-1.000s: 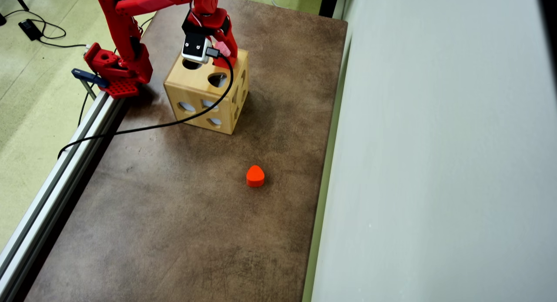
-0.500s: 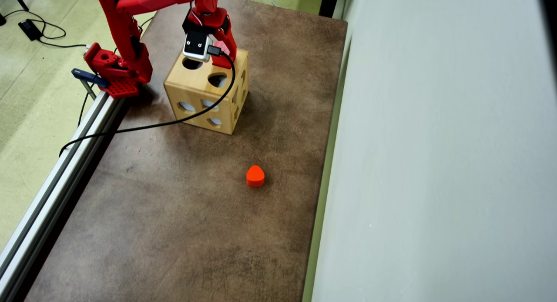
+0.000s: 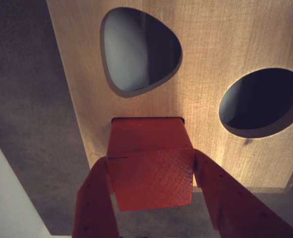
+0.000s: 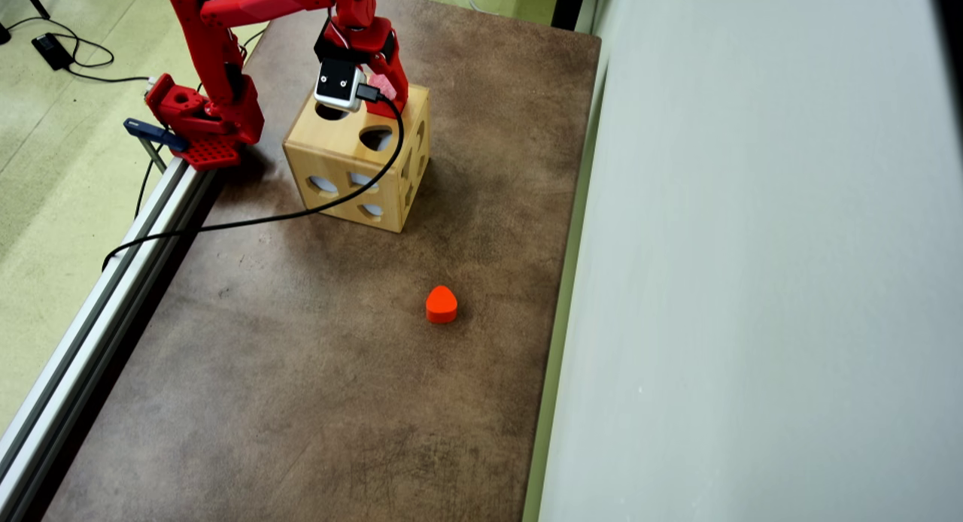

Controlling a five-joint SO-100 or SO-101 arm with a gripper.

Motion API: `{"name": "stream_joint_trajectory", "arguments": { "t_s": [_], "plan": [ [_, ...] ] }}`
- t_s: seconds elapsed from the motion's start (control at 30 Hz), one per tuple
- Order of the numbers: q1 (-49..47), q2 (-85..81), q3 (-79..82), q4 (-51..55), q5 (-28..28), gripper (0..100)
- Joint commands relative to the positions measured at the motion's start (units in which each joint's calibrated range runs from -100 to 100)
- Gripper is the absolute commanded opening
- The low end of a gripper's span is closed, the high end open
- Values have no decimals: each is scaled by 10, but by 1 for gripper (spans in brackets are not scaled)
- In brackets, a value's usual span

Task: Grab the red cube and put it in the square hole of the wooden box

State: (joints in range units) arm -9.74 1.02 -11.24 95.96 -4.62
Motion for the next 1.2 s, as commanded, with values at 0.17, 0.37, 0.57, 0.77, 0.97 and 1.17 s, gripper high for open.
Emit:
{"name": "stream_joint_trajectory", "arguments": {
  "t_s": [0.17, 0.37, 0.57, 0.77, 0.97, 1.17],
  "plan": [
    [2, -51, 19, -2, 29, 24],
    [2, -56, 23, -2, 29, 28],
    [2, -111, 22, -2, 29, 28],
    [3, -287, 22, -3, 34, 28],
    [3, -464, 24, 6, 35, 13],
    [4, -613, 35, 9, 36, 3]
  ]
}}
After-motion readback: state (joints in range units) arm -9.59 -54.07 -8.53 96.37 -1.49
